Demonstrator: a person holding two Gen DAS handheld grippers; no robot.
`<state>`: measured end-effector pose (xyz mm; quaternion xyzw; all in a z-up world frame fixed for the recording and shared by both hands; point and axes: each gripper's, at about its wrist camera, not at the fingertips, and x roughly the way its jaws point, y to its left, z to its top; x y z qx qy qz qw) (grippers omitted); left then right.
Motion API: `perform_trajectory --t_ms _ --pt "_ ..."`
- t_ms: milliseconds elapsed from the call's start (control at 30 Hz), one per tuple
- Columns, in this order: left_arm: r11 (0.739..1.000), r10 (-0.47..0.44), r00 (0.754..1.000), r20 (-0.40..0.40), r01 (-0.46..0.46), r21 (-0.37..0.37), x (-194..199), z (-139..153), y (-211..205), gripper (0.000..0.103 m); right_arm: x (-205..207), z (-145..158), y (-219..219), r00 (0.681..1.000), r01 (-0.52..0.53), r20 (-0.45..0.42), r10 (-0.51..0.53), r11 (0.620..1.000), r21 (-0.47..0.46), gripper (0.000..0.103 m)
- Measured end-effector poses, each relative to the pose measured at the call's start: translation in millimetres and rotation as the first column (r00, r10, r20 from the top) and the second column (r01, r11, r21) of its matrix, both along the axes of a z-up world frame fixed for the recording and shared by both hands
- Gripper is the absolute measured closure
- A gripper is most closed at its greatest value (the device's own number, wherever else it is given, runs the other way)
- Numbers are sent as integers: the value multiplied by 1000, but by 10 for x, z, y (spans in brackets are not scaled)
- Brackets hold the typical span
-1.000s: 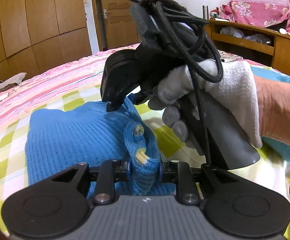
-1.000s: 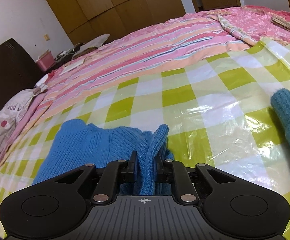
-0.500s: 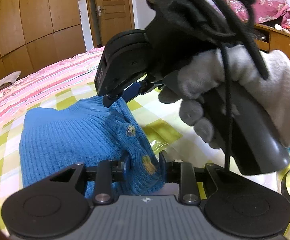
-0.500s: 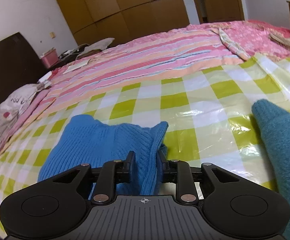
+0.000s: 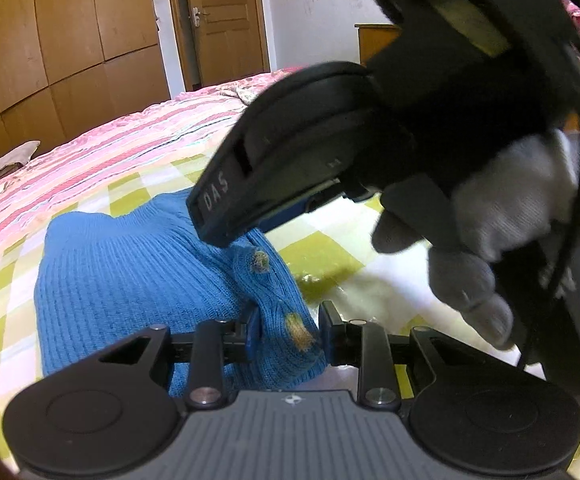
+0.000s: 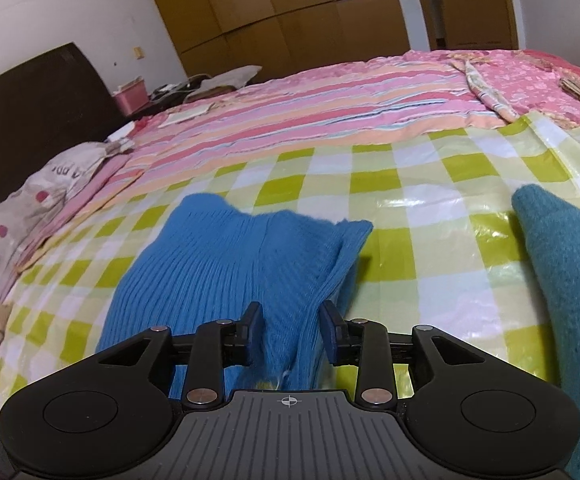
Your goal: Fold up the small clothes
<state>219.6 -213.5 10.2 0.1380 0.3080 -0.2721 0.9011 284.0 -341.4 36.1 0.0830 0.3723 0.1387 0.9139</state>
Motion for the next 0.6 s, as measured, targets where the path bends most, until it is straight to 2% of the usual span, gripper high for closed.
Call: perform_trajectory --t_ms 200,433,600 --pt "1000 -8 1000 0 8 21 8 -30 -34 69 -112 -55 -10 1000 -4 3 4 1000 -1 71" --pt "999 -18 1000 -3 18 48 -18 -28 -63 68 -241 -148 -40 999 37 28 -37 999 6 71" --pt "999 -31 999 -6 32 38 -75 35 58 66 -316 -222 -79 998 53 41 -54 998 26 70"
